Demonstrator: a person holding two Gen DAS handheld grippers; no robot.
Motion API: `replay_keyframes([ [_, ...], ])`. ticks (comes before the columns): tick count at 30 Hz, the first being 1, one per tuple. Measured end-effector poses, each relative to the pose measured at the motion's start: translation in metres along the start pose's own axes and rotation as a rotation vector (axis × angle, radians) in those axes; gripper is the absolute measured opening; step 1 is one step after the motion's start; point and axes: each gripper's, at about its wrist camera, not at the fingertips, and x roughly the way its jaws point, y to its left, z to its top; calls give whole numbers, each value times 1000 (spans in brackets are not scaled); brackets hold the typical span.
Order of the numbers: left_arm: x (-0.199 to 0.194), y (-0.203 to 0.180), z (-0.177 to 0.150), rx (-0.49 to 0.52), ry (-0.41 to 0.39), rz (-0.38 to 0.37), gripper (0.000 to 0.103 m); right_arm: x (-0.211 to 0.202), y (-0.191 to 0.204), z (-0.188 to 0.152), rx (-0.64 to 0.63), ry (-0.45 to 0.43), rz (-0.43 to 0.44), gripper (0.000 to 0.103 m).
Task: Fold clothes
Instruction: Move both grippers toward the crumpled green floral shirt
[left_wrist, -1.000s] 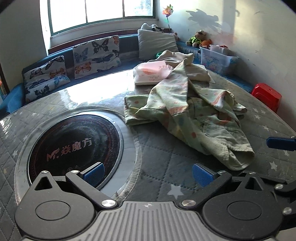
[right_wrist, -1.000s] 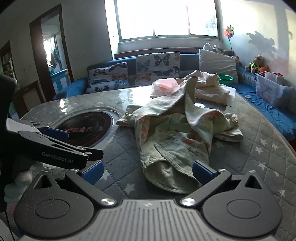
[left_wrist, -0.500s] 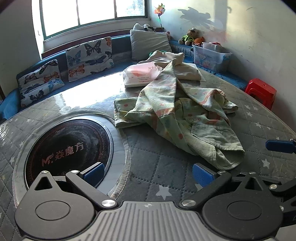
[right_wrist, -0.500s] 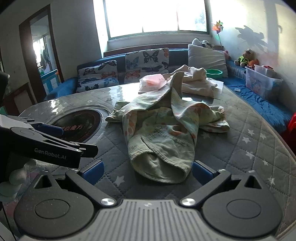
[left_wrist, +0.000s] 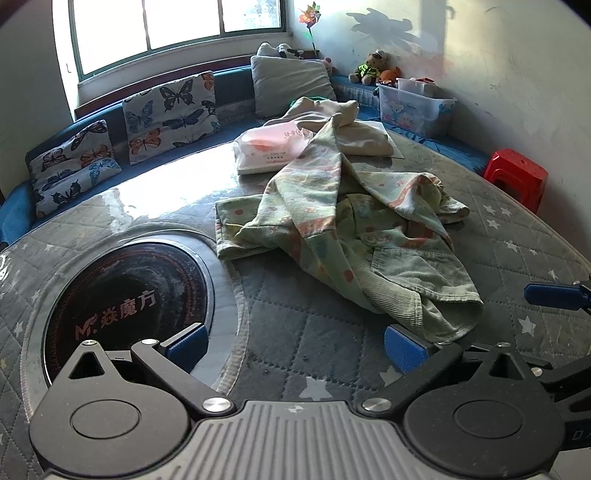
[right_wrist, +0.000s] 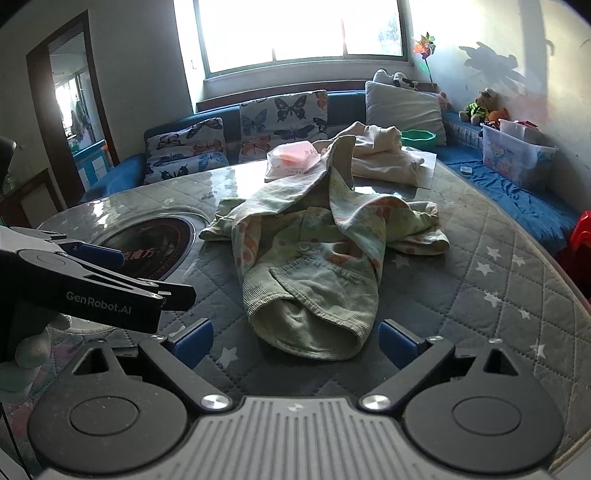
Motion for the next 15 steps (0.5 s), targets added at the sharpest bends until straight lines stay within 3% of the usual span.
replay_keyframes([
  [15, 14, -4, 5, 5, 34, 4, 103, 14, -10, 1, 34, 35, 6, 85],
])
